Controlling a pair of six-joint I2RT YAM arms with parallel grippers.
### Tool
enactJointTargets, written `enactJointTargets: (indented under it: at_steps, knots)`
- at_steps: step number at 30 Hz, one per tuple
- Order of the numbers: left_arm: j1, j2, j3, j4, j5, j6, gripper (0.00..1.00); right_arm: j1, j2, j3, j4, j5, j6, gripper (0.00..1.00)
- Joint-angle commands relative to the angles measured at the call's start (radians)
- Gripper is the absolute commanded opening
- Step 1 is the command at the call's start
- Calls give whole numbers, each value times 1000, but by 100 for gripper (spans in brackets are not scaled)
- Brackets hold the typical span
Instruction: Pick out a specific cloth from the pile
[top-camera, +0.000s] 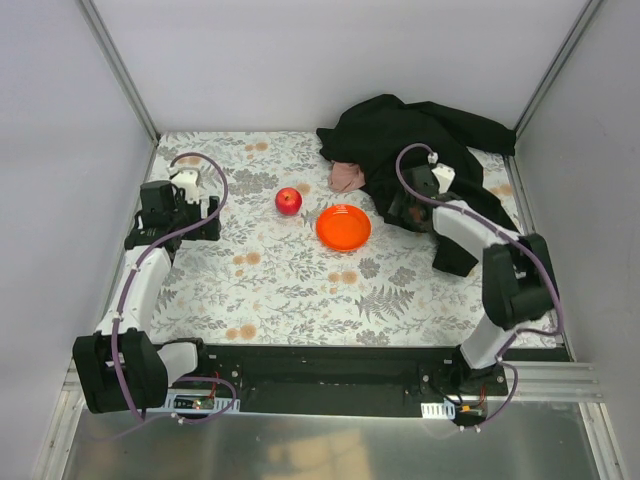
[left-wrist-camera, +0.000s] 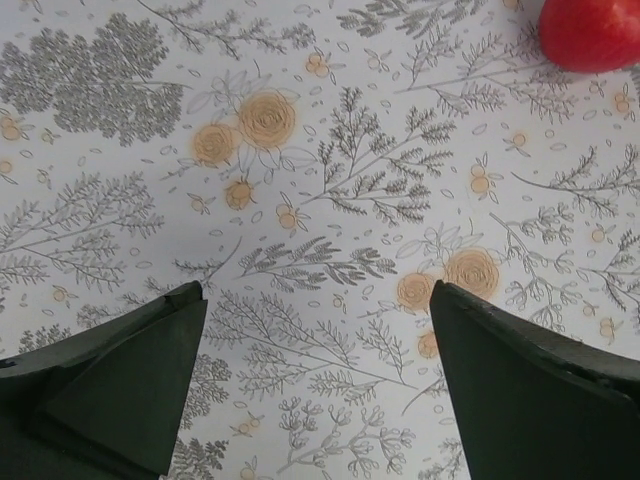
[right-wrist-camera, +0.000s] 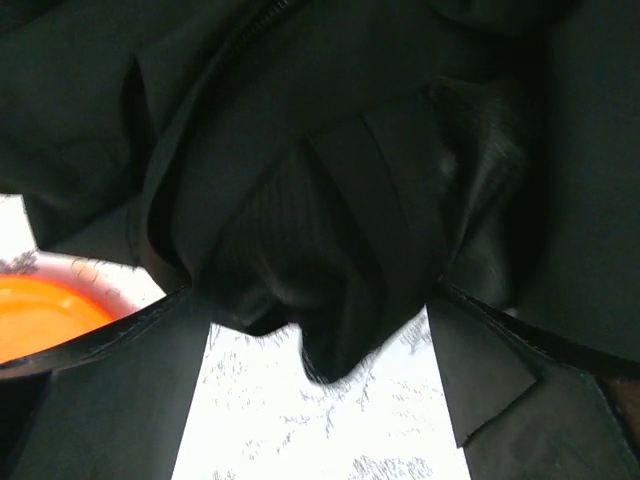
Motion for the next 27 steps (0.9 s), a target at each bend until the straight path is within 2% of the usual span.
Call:
enactJointTargets:
  at_steps: [1, 3, 4, 6, 7, 8, 12, 16, 20, 22, 27]
  knots:
    - [0, -1, 41, -85, 59, 9, 99, -5, 161, 176, -115, 6, 24, 92]
    - [0, 8, 51, -92, 61, 7, 99, -11, 222, 243, -135, 20, 17, 75]
    - [0, 14, 58, -98, 64, 10, 99, -16, 244, 273, -151, 26, 15, 63]
    - [-2, 26, 79, -109, 64, 12, 99, -30, 267, 322, -158, 31, -8, 30]
    - [0, 34, 88, -117, 67, 18, 99, -39, 267, 339, -157, 27, -23, 9]
    - [0, 40, 105, -126, 69, 24, 99, -50, 263, 365, -167, 21, -35, 0]
    - [0, 82, 192, -181, 67, 41, 99, -97, 168, 503, -204, -35, -132, 0]
    - [0, 131, 291, -236, 72, 50, 99, -157, 57, 755, -191, -69, -225, 0]
    - [-2, 169, 355, -267, 73, 42, 99, -212, 81, 1067, -140, -66, -305, 0]
    - [-2, 191, 383, -282, 78, 36, 99, -235, 112, 1159, -77, -25, -350, 0]
    - [0, 231, 412, -289, 92, 30, 99, -316, 229, 1161, 76, -9, -411, 0]
